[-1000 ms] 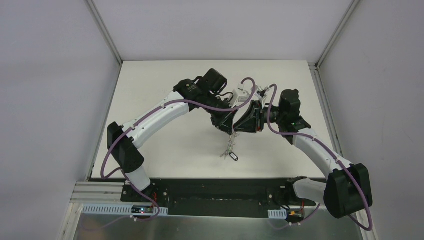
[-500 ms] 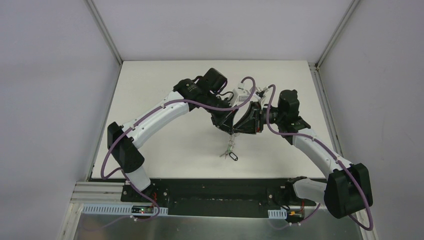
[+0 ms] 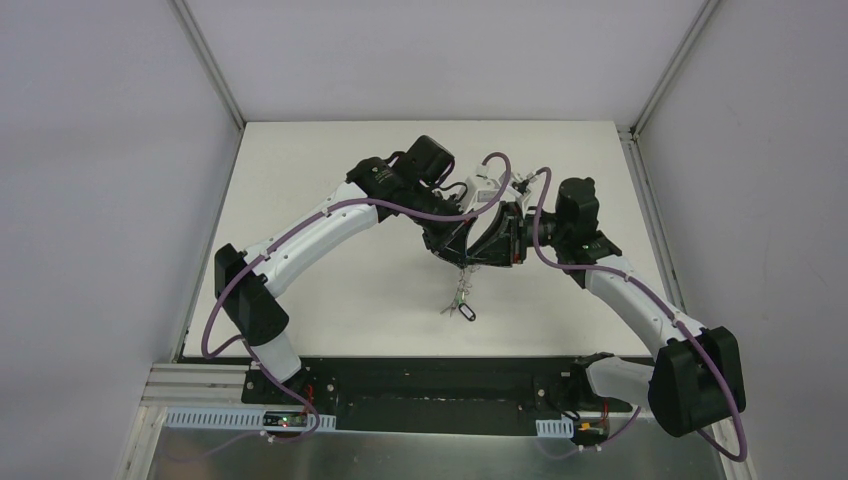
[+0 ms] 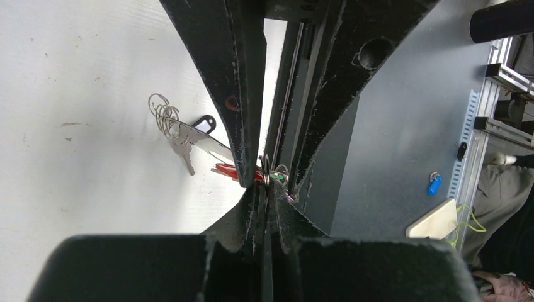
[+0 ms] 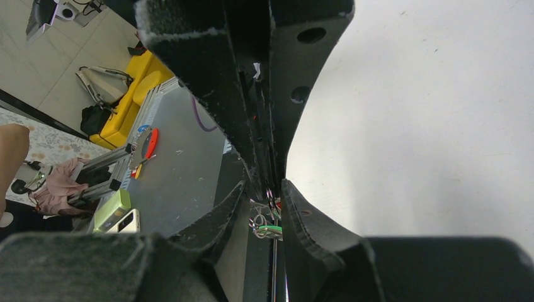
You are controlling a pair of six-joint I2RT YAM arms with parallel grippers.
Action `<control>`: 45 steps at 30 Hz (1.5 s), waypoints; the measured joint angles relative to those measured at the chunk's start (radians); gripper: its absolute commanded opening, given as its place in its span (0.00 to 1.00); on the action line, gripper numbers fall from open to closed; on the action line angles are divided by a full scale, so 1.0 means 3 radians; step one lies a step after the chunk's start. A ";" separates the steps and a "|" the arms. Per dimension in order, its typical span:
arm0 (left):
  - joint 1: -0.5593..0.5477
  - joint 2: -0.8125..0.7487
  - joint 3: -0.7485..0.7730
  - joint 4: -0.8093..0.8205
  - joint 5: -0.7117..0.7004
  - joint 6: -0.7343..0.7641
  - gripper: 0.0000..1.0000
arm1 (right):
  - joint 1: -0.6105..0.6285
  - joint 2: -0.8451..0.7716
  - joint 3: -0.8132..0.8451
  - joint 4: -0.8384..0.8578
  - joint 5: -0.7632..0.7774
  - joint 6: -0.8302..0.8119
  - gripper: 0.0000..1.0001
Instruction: Put the keys on the keyring
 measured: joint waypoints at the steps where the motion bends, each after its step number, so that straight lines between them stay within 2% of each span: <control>1: 0.0000 0.0001 0.0000 -0.0001 0.0000 0.0000 0.00 | -0.0003 0.0000 0.0000 -0.0001 0.0000 -0.0001 0.27; 45: 0.0114 -0.0201 -0.0320 0.0219 0.0164 0.0027 0.00 | -0.0193 0.0003 0.0001 -0.0004 0.0001 -0.0022 0.27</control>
